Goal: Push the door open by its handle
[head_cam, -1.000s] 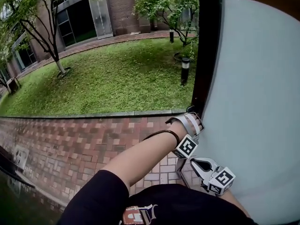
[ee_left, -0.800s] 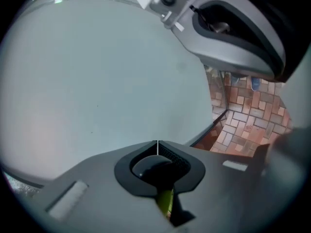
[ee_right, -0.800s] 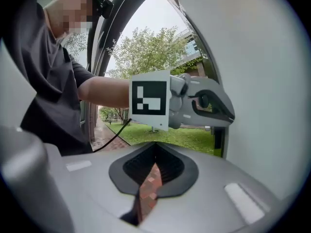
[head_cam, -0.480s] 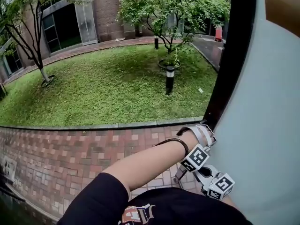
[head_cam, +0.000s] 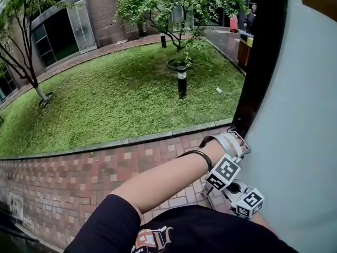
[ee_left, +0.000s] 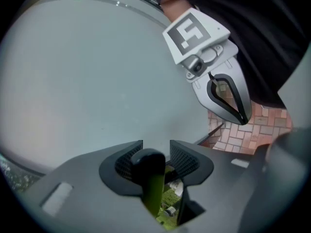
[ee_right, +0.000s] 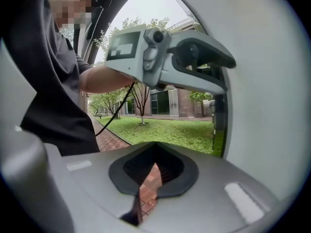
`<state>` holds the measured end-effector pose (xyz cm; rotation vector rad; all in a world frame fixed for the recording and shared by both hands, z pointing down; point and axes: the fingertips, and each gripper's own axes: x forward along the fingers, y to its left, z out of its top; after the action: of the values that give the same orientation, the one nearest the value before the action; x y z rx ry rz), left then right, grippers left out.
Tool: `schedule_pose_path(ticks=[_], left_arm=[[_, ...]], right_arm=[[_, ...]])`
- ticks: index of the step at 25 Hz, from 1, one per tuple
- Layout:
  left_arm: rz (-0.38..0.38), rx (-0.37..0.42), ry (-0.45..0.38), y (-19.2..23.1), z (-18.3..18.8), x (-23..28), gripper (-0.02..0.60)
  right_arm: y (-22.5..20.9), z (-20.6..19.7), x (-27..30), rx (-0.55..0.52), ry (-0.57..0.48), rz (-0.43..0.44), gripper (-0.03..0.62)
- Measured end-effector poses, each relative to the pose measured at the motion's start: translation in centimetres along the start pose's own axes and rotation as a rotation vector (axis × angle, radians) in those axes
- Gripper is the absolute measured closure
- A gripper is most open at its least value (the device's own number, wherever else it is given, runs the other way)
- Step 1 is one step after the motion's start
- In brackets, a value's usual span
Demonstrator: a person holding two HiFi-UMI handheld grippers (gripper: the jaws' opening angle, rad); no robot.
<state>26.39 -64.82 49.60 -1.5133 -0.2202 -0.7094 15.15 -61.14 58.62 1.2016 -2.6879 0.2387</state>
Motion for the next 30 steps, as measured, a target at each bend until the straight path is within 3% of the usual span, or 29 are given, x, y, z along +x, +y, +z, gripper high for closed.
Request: schedule_pose_path(ticks=[2, 4, 6, 9, 13, 15, 17, 18, 20, 23, 30], left_arm=[[0.051, -0.025, 0.002, 1.8, 0.4, -2.3, 0.422], [0.093, -0.072, -0.010, 3.3, 0.5, -5.3, 0.282], [0.153, -0.226, -0.074, 2.8, -0.2, -9.1, 0.290], [0.241, -0.640, -0.160, -3.3, -5.0, -15.6, 0.343], [0.346, -1.384, -0.122, -18.0, -13.8, -24.0, 0.475], [0.466, -1.721, -0.089, -25.2, -15.8, -28.2, 0.516], [0.636, -1.970, -0.049, -32.2, -16.2, -31.7, 0.580], [0.714, -2.063, -0.024, -35.6, -15.9, -32.9, 0.580], [0.820, -2.173, 0.023, -40.8, -14.3, -34.3, 0.580], [0.877, -2.213, 0.039, -43.3, -12.6, -34.8, 0.580], [0.835, -2.113, -0.014, -41.2, -14.7, -36.3, 0.580]], right_arm=[[0.3, -0.6, -0.4, 0.011, 0.011, -0.019, 0.594], [0.6, -0.9, -0.5, 0.017, 0.021, -0.038, 0.594], [0.8, -0.7, 0.3, 0.022, 0.016, -0.045, 0.594], [1.6, 0.1, 2.3, 0.002, 0.005, -0.013, 0.594], [2.5, 0.6, 4.3, -0.008, 0.011, 0.031, 0.594], [2.7, 0.8, 5.4, -0.010, 0.018, 0.049, 0.594], [3.1, 1.0, 6.6, -0.014, 0.025, 0.068, 0.594], [3.4, 1.0, 7.3, -0.017, 0.029, 0.081, 0.594], [4.1, 1.0, 8.5, -0.019, 0.038, 0.115, 0.594], [4.7, 0.6, 10.0, -0.025, 0.055, 0.166, 0.594], [7.4, 2.5, 13.8, -0.051, 0.063, 0.212, 0.594]])
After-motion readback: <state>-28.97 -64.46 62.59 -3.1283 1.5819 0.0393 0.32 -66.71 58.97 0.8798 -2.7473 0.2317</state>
